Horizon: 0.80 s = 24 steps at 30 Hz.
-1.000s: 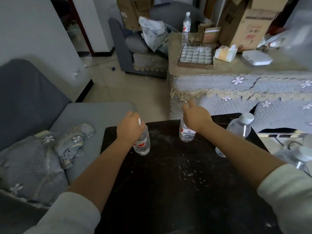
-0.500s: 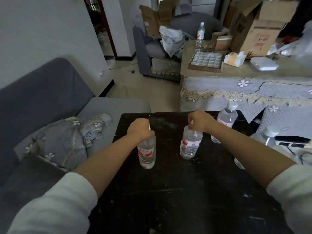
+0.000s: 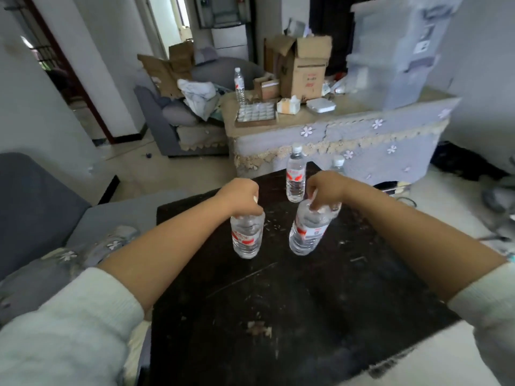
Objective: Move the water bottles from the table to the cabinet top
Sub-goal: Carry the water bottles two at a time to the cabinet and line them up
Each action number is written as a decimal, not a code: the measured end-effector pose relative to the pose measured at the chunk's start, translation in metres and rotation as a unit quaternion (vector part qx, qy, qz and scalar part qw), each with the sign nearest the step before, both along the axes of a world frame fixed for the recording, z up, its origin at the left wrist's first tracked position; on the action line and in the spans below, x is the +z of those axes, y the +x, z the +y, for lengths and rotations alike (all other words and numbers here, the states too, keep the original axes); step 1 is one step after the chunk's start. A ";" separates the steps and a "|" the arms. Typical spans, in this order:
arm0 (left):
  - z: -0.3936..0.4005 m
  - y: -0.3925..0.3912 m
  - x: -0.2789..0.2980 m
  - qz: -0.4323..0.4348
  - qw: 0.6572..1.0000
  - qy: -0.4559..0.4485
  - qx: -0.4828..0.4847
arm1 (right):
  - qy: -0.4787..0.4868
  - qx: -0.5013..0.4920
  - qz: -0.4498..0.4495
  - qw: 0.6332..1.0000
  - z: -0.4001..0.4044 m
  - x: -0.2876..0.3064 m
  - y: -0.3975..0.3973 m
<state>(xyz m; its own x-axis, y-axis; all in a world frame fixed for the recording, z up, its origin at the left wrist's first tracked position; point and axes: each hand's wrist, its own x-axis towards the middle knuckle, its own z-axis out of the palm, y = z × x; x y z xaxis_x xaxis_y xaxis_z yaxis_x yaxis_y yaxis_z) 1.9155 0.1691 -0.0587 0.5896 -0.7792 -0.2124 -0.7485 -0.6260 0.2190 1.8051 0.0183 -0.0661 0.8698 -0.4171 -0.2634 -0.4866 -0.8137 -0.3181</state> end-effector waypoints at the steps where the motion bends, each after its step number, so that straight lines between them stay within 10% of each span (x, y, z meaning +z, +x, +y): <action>1: 0.000 -0.009 0.001 0.002 1.000 0.002 -0.015 | 0.006 -0.025 -0.011 1.000 0.001 0.002 -0.017; 24: -0.226 -0.435 -0.012 0.128 0.933 -0.048 -0.332 | 0.040 -0.471 -0.012 0.881 -0.066 -0.012 -0.532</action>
